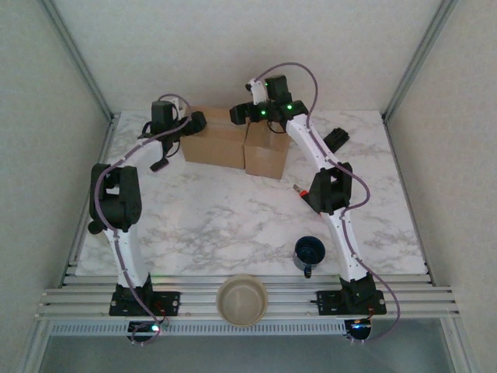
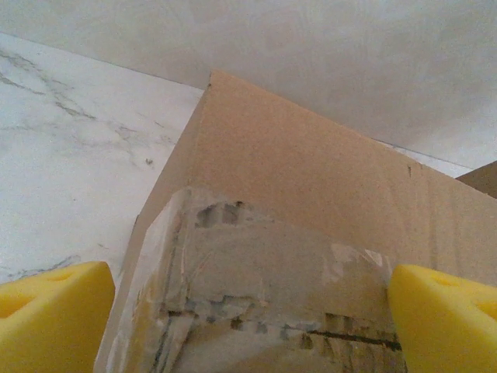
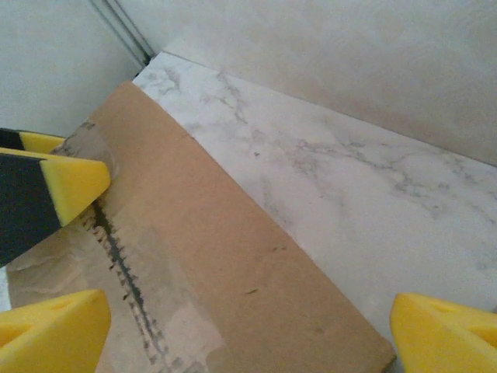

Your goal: Unpack the express box

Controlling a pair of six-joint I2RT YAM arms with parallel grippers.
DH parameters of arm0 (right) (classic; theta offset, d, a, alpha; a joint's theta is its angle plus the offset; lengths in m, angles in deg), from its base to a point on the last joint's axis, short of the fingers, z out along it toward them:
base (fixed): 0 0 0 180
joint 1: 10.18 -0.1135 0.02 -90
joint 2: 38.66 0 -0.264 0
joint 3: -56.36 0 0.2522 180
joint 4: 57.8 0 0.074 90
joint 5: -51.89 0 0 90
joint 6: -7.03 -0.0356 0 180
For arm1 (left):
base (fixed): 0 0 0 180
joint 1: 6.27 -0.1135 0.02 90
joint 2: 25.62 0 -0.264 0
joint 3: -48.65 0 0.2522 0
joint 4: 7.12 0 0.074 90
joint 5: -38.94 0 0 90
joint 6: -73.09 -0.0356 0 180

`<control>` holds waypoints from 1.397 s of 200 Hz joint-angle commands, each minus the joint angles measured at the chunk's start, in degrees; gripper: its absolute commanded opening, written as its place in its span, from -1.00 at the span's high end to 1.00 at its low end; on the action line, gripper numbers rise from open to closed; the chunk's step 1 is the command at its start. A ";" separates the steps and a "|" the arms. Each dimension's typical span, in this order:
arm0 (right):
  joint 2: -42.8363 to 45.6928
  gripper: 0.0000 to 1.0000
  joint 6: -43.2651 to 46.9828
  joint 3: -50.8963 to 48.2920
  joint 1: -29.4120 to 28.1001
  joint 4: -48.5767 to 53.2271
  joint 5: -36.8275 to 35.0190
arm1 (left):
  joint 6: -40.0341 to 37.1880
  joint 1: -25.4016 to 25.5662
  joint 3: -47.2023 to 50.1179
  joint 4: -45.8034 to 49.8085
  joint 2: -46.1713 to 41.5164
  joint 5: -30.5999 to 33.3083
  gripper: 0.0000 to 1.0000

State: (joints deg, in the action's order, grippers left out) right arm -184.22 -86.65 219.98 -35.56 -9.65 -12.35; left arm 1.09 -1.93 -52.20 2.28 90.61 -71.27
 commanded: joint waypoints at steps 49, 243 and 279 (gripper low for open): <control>-1.58 -0.80 3.70 2.10 -3.00 16.54 -2.80 | -1.26 0.06 -1.76 3.92 -0.07 -3.12 -0.80; 8.33 -0.53 10.96 -7.39 -10.48 33.83 1.29 | 2.70 3.05 21.34 4.33 -19.21 -6.59 -0.79; 20.11 -0.82 4.45 -20.80 -10.68 23.05 -5.33 | 1.91 4.70 27.30 4.50 -25.65 -3.12 -0.79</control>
State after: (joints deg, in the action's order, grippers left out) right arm -169.99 -76.18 206.51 -43.04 14.63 -17.75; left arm 2.44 -0.31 -28.05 5.38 69.08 -74.31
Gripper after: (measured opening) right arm 0.876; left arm 0.897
